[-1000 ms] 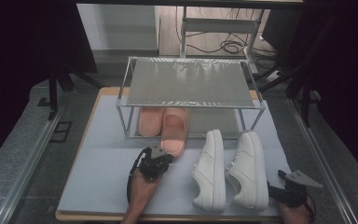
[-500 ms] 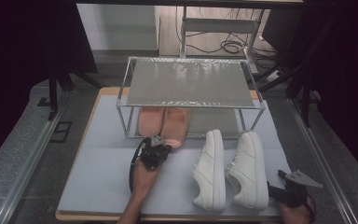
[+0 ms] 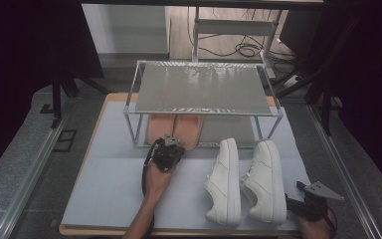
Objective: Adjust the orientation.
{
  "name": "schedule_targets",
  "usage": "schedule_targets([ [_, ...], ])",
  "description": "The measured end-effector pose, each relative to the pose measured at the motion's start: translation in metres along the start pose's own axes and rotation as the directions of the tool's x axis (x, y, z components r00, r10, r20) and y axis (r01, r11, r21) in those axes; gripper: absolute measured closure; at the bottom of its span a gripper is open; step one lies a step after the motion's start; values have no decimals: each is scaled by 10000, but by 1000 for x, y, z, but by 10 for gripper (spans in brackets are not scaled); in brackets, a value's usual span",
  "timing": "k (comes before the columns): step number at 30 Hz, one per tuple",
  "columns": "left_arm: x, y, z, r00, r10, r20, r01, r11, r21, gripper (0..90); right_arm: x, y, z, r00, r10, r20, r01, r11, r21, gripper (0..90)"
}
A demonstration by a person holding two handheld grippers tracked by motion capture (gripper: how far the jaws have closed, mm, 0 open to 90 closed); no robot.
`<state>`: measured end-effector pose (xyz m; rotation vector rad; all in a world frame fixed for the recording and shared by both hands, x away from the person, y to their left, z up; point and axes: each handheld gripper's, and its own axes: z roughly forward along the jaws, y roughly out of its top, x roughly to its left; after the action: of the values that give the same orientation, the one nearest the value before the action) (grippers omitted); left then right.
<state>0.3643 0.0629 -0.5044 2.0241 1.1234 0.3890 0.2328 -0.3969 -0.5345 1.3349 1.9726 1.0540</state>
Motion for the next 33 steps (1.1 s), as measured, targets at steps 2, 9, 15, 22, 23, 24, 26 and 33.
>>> schedule_targets([
  [2, 2, 3, 3, 10000, 16, -29, -15, 10000, 53, 877, 0, 0, 0, 10000, -1, -1, 1, 10000, -1, 193],
  [9, 9, 9, 12, 9999, -119, -113, 121, 9997, 193, 876, 0, 0, 0, 10000, -1, 0, 1, 10000, 0, 194],
  [15, 8, 9, 9, 10000, -83, -38, 84, 9999, 110, 872, 0, 0, 0, 10000, 1, -2, -1, 10000, -1, 194],
  [22, 2, 6, -5, 10000, 14, 50, -14, 10000, -77, 855, 0, 0, 0, 10000, 0, -2, 0, 10000, -1, 193],
  [23, 2, 6, -8, 9999, 110, 84, -109, 9999, -109, 846, 0, 0, 0, 10000, 0, -1, 0, 10000, -1, 194],
  [24, 1, 5, -11, 9999, 91, 122, -88, 9998, -190, 838, 0, 0, 0, 10000, -3, 0, 3, 10000, -3, 194],
  [26, -1, 4, -15, 9997, 161, 172, -158, 9997, -202, 818, 0, 0, 0, 10000, 0, 0, 0, 10000, -1, 194],
  [33, 0, -2, -30, 9994, 320, 105, -318, 9993, -190, 717, 0, 0, 0, 10000, 1, -1, -1, 10000, -1, 194],
])
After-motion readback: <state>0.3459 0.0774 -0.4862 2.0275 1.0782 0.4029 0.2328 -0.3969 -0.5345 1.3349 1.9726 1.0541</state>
